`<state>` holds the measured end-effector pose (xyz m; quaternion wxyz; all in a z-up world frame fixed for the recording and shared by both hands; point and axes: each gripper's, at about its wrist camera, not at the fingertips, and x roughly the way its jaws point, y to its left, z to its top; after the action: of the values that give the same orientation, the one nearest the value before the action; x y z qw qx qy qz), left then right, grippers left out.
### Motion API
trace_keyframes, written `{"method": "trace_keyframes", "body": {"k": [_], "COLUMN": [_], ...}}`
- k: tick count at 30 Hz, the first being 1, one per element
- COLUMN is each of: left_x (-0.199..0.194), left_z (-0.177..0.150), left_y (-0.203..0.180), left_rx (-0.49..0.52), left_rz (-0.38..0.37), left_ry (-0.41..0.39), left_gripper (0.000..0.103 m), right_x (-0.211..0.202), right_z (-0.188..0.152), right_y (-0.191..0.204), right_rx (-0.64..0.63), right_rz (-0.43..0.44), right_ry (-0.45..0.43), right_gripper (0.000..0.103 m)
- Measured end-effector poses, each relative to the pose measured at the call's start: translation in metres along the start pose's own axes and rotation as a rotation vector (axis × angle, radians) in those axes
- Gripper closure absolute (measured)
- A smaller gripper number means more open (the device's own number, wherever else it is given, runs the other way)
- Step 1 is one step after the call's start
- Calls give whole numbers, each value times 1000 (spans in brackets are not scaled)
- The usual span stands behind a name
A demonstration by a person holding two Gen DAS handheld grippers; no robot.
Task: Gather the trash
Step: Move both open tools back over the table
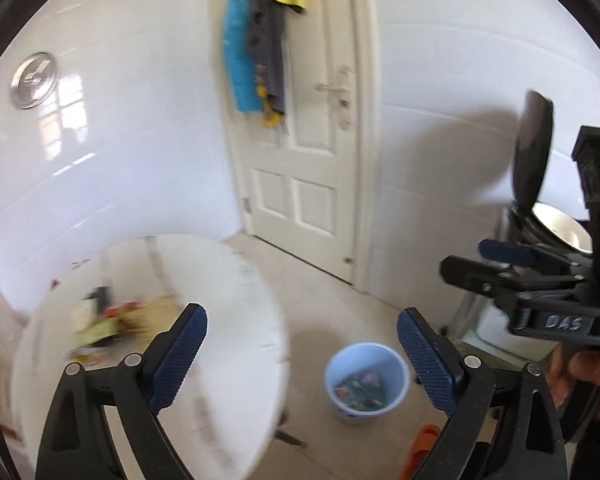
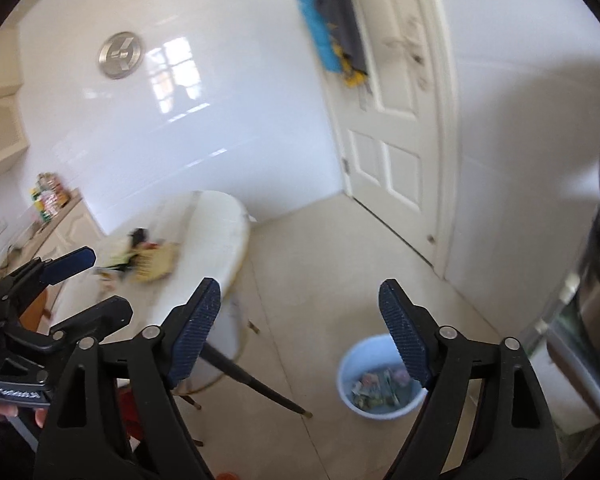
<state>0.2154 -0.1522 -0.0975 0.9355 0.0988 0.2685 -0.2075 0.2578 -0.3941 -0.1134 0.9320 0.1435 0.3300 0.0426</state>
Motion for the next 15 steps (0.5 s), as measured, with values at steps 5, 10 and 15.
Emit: {"method": "trace_keyframes", "body": {"k": [5,10,15], "left_x": [-51,-60,-53], "left_z": [-40,-71,-82], "left_y": [61,120,168], "left_rx": [-87,-196,-275], "left_rz": [102,200,264], "left_ry": [-3,51,117], "left_gripper": [6,5,5], "right_x": [22,63,122], "right_z": [8,3,-3], "right_y": [77,136,181], "right_rx": [-100,-185,-270], "right_rz": [56,99,120], "right_ry": [22,86,163], "right_gripper": [19,19,19]}}
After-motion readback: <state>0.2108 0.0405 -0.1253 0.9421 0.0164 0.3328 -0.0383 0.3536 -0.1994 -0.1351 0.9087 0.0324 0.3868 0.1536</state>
